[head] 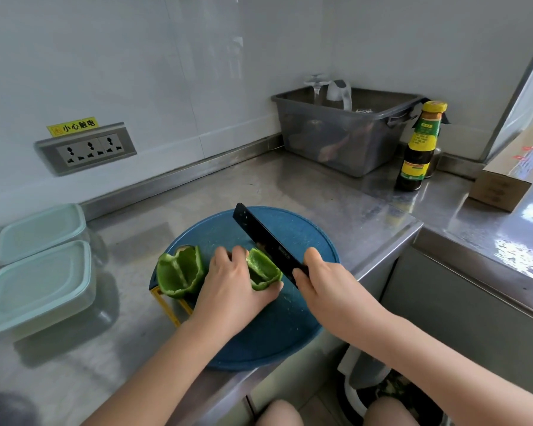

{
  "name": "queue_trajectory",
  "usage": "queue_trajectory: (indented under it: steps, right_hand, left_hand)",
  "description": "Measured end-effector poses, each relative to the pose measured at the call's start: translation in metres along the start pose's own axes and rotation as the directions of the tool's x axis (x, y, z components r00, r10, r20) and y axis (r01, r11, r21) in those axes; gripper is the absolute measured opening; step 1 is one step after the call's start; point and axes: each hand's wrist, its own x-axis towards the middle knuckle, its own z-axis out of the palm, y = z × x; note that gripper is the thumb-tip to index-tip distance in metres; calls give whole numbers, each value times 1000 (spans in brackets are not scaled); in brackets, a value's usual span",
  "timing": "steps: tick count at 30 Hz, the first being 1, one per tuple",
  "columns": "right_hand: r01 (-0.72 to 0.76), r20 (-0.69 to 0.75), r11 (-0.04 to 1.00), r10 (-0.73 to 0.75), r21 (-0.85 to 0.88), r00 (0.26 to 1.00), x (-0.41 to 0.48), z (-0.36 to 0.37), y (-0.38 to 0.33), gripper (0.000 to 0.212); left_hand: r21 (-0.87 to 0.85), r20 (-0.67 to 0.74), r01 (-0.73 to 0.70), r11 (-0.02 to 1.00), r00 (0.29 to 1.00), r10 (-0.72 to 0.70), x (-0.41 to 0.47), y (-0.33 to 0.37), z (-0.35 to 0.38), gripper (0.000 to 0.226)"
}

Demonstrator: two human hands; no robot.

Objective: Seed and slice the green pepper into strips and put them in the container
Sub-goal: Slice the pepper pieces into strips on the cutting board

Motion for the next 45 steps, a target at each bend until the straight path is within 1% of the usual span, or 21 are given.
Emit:
queue_trajectory:
  steps: [7, 12, 15, 16, 17, 18, 19, 21, 23, 25, 26, 27, 28, 30, 31, 34, 37, 39, 40, 42, 45]
  right_hand:
    - [4, 50, 1000, -3, -21, 999, 8, -3, -6, 26]
    - [9, 68, 996, -3, -87, 998, 4, 1, 0, 24]
    - [3, 48, 985, 6, -172, 999, -2, 6, 3, 23]
    - [11, 33, 973, -3, -231, 999, -5, 9, 4, 23]
    - [29, 1, 947, -30, -319, 1000, -8, 12, 2, 25]
    - [45, -27, 911, -61, -409, 998, -11, 14, 1, 36]
    - [44, -10, 882, -55, -470, 998, -14, 14, -3, 52]
    - [23, -59, 881, -58, -472, 997, -12, 15, -3, 70]
    - [47, -80, 880, -96, -473, 992, -12, 23, 2, 73]
    - [68, -38, 875, -98, -480, 994, -13, 24, 3, 68]
    - [46, -10, 866, -59, -498, 998, -13, 21, -1, 62]
    - [9, 1, 852, -11, -523, 1000, -12, 19, -5, 53]
    - [31, -7, 849, -41, -527, 999, -10, 22, 0, 40]
    - [80, 63, 870, -57, -486, 996, -3, 16, 4, 19]
    - [94, 104, 879, -51, -467, 993, -2, 11, 1, 19]
    - [119, 141, 887, -62, -446, 988, 4, 10, -2, 19]
    - [105, 238, 916, -10, -388, 971, 19, 6, -1, 16]
    - [130, 299, 920, -15, -369, 954, 31, 1, -1, 19]
    - [123, 307, 935, -17, -331, 952, 36, 1, -4, 16]
    - [90, 263, 965, -23, -247, 965, 44, 2, -13, 8]
    - [49, 243, 976, 5, -213, 970, 56, 7, -26, 14]
  left_hand:
    - [18, 13, 6, 1000, 1000, -6, 1, 2, 0, 70]
    - [19, 32, 8, 1000, 999, -8, 0, 3, -3, 67]
    - [9, 46, 28, 1000, 999, -28, 1, 5, -4, 67]
    - [8, 49, 28, 1000, 998, -29, 1, 5, -4, 67]
    - [7, 54, 28, 1000, 998, -28, 2, 5, -4, 66]
    - [6, 58, 29, 1000, 998, -30, 2, 5, -5, 66]
    - [6, 61, 30, 1000, 998, -30, 2, 5, -5, 67]
    - [7, 59, 31, 1000, 998, -31, 2, 4, -4, 67]
    - [3, 55, 32, 999, 998, -32, 2, 3, -2, 68]
    - [-2, 53, 33, 999, 998, -33, 2, 2, -1, 69]
    - [1, 52, 34, 999, 998, -34, 3, 2, 0, 68]
    - [6, 48, 33, 999, 998, -33, 3, 2, 0, 67]
    - [11, 45, 30, 999, 999, -31, 3, 2, 1, 65]
    - [11, 50, 31, 999, 998, -31, 4, 1, 2, 64]
    - [5, 57, 35, 999, 998, -36, 4, 2, 2, 63]
    - [2, 81, 55, 999, 995, -55, 6, 3, 2, 62]
    - [0, 102, 57, 998, 993, -56, 8, 2, 2, 64]
    - [-9, 115, 58, 998, 992, -57, 9, 1, 3, 68]
    - [-12, 119, 58, 998, 991, -56, 9, 0, 3, 69]
    - [-19, 117, 55, 998, 992, -53, 7, 0, 4, 71]
    - [-46, 56, 61, 997, 997, -58, 0, 0, 3, 71]
